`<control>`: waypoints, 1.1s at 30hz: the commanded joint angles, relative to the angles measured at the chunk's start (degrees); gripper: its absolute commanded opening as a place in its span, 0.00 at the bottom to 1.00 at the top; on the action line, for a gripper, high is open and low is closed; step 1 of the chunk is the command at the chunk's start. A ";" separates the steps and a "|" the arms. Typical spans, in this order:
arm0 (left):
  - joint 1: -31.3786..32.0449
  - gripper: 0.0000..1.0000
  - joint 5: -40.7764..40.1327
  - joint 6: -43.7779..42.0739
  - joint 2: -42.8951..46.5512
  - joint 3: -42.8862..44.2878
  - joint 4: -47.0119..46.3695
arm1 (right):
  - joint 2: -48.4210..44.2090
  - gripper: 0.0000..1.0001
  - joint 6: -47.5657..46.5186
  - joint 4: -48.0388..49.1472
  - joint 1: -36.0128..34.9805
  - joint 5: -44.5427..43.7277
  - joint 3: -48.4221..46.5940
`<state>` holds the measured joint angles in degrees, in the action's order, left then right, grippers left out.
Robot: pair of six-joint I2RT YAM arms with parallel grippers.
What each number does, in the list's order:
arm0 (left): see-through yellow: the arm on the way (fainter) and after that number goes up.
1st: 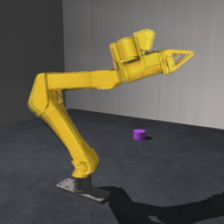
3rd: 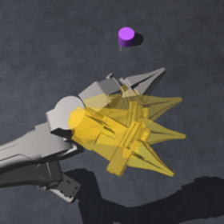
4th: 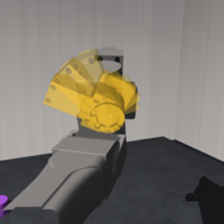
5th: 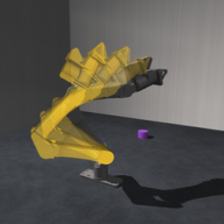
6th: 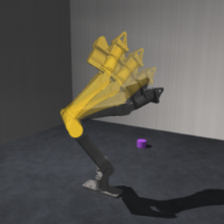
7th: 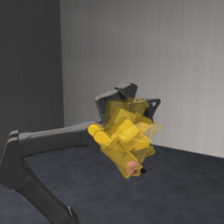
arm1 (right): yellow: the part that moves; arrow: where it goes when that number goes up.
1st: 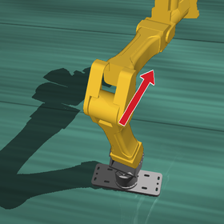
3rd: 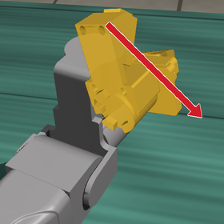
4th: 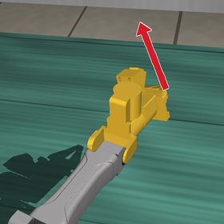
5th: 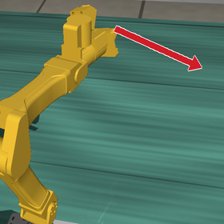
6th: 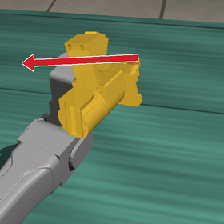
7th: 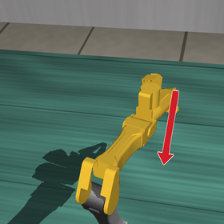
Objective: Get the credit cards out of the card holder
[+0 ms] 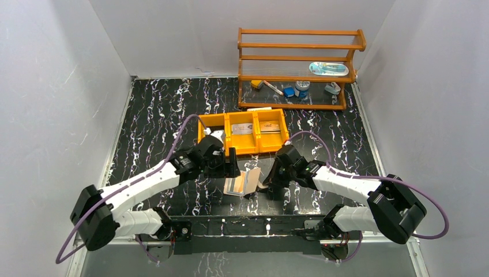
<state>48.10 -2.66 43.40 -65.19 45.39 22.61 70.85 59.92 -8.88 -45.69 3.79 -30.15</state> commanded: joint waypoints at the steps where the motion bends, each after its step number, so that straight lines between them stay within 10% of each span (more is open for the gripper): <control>1: -0.20 0.75 10.82 -3.59 -4.61 2.32 -5.96 | -0.89 0.05 -0.09 0.22 0.34 -2.01 0.09; 20: 3.28 0.41 22.54 -4.41 -29.82 7.16 -13.89 | -6.16 0.23 0.64 0.60 1.86 -3.35 1.51; 33: 3.39 0.35 18.52 -2.18 -27.24 4.65 -12.46 | -6.93 0.33 3.36 5.72 2.08 2.47 -2.96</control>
<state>51.24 17.54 41.36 -95.74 50.94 7.86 61.39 61.95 -8.40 -43.88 2.70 -29.87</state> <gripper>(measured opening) 0.351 0.346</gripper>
